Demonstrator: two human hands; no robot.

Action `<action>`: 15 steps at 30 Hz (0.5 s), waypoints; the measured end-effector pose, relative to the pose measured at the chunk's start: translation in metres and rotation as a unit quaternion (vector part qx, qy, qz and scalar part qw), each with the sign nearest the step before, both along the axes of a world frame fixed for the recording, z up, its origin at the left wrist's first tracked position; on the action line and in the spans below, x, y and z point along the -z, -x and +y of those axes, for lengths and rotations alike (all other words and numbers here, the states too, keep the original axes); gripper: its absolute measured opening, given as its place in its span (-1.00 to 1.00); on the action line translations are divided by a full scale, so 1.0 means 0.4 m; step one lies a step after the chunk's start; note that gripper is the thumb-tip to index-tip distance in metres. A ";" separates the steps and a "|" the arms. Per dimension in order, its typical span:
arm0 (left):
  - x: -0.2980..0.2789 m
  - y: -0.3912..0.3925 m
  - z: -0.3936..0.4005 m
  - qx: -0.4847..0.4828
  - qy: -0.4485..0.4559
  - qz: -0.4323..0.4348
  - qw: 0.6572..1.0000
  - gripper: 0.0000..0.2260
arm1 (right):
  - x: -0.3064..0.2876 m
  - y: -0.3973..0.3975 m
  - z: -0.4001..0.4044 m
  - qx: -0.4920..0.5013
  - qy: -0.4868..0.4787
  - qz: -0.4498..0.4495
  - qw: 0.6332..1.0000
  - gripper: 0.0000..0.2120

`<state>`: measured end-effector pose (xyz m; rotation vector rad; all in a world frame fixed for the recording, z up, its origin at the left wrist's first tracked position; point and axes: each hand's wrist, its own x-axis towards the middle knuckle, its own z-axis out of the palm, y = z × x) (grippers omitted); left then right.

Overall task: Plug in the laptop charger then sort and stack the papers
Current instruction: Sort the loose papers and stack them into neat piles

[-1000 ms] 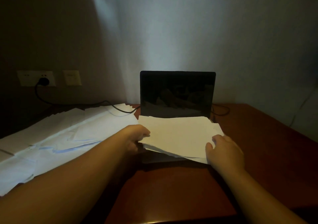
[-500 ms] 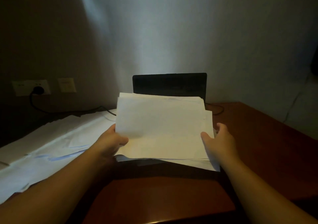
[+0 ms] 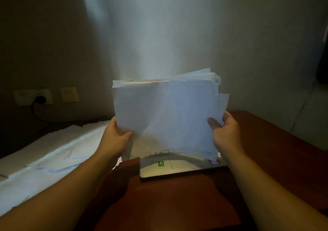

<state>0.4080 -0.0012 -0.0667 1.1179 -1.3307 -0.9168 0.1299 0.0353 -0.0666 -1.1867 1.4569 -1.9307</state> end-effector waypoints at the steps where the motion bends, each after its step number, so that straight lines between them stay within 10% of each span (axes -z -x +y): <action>1: 0.005 0.012 0.001 -0.013 0.005 -0.004 1.000 -0.47 | 0.001 -0.003 0.001 -0.001 0.008 -0.005 1.000 -0.79; 15: 0.036 0.063 -0.002 -0.071 -0.002 -0.023 0.997 -0.59 | 0.096 0.018 -0.003 -0.014 -0.035 -0.022 0.999 -0.68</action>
